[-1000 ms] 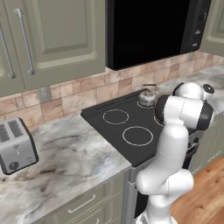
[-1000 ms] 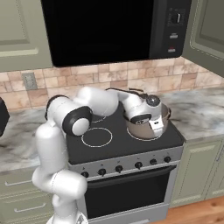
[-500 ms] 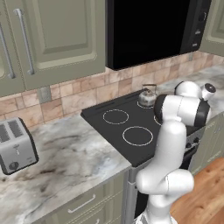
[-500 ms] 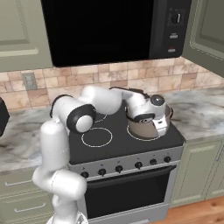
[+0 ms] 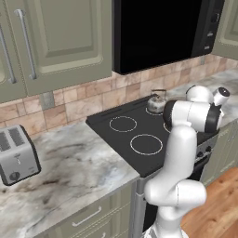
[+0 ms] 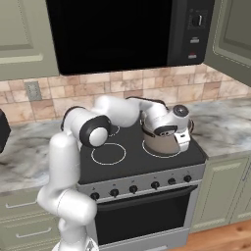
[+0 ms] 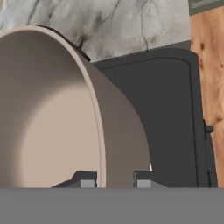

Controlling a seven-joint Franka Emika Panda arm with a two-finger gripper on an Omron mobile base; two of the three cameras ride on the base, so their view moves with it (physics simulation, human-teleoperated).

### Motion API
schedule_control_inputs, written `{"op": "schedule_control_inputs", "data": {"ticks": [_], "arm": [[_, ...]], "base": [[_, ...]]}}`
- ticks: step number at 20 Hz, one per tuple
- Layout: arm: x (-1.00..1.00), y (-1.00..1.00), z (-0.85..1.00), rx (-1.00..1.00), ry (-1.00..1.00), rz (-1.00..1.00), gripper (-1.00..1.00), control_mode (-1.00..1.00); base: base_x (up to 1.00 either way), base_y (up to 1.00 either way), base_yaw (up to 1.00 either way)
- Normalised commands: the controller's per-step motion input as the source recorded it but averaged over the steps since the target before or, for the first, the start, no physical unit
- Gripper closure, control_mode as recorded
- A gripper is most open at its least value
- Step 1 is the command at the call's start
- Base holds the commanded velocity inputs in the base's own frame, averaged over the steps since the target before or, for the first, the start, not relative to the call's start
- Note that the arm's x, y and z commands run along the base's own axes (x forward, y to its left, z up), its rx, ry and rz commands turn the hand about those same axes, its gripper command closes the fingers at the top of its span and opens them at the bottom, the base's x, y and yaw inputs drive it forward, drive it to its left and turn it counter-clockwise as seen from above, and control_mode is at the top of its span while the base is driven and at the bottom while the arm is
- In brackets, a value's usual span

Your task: Pick the kettle from the cabinet and place it on a stove burner. Then pick the pot from the counter and place it on another stove burner. Finally, turn both burners on.

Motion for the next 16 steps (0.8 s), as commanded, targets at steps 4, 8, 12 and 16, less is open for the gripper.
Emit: {"op": "schedule_control_inputs", "data": {"ticks": [4,8,12,16], "arm": [[0.04,0.0,-0.18,0.0,0.01,0.0,1.0,-1.0],[0.0,0.0,-0.16,0.0,0.0,0.0,1.0,-1.0],[0.0,0.0,-0.13,0.0,0.0,0.0,1.0,-1.0],[0.0,0.01,-0.13,0.0,0.0,0.0,1.0,-1.0]], "base": [[0.0,0.0,0.0],[0.0,0.0,0.0],[0.0,0.0,0.0],[0.0,0.0,0.0]]}}
